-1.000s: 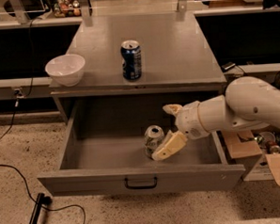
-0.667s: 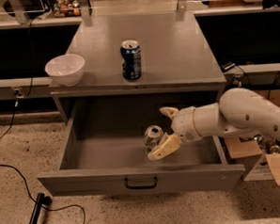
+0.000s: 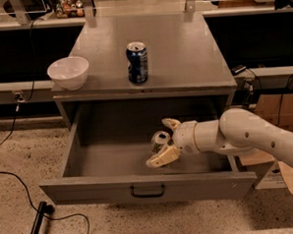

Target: Pick 7up can from top drawer and place on counter

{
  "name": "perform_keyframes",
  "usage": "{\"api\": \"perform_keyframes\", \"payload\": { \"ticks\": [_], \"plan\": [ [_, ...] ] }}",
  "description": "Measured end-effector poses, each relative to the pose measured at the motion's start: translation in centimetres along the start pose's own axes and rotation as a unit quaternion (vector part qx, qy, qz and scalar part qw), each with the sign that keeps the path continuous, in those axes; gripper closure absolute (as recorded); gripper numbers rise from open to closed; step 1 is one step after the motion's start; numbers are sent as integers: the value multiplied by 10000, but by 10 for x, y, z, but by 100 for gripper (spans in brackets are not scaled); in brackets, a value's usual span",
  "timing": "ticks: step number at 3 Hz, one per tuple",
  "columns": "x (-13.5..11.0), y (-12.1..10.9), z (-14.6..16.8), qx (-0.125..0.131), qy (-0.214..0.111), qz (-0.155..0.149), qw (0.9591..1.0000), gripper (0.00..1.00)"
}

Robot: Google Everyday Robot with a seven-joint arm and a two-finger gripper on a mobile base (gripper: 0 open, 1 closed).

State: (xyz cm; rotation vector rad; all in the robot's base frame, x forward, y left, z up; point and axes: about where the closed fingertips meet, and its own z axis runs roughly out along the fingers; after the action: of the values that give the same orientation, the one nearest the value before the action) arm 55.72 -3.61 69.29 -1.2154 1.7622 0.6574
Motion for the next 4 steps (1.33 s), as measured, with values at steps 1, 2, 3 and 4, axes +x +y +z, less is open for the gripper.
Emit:
{"api": "perform_keyframes", "payload": {
  "ticks": [1, 2, 3, 4],
  "plan": [
    [9, -4, 8, 14, -220, 161, 9996, 22],
    [18, -6, 13, -33, -453, 299, 9985, 45],
    [14, -6, 8, -125, -807, 316, 9962, 69],
    [-1, -7, -16, -200, -831, 402, 9955, 93]
  ]
}}
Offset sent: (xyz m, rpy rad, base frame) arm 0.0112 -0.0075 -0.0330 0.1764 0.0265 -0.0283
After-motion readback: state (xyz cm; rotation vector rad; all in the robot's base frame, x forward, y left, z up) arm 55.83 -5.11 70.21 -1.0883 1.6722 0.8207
